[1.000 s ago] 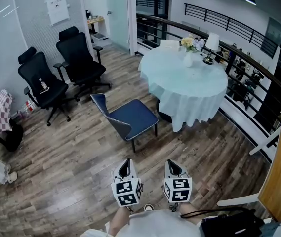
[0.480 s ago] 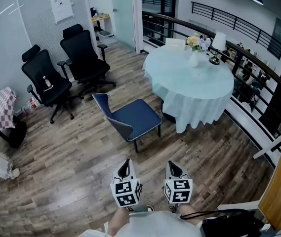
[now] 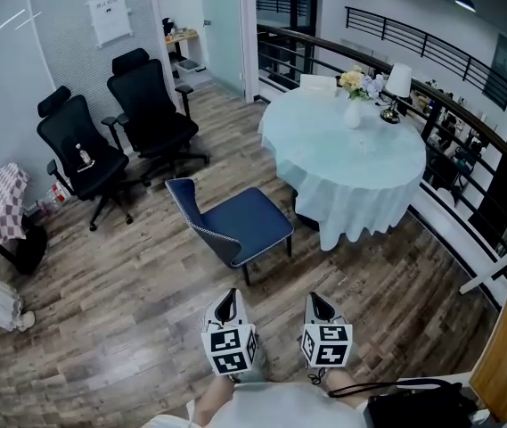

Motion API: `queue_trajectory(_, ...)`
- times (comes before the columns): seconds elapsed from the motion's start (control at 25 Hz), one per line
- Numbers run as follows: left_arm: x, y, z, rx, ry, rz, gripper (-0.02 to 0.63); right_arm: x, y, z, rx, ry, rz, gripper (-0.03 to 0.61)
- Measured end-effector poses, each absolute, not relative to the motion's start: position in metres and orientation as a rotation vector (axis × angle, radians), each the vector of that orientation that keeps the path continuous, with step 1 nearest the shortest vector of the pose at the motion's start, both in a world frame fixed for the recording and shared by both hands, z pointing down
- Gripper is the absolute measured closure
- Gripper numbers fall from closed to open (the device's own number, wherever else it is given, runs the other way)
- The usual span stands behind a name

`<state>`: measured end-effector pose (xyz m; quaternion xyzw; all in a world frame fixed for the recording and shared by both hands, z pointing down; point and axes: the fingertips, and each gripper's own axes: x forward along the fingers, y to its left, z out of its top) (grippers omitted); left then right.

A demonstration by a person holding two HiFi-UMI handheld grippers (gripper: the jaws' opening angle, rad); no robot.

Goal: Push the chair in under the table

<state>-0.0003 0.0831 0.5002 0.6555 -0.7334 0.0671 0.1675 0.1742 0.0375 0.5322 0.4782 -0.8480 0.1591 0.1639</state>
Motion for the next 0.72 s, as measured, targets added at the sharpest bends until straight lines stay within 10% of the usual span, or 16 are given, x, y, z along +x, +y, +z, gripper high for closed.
queue_trajectory(0.72, -0.068, -0.025, 0.503, 1.867, -2.056, 0.184, 0.611, 0.106, -0.067, 0.528, 1.361, -2.397, 0.44, 0.561)
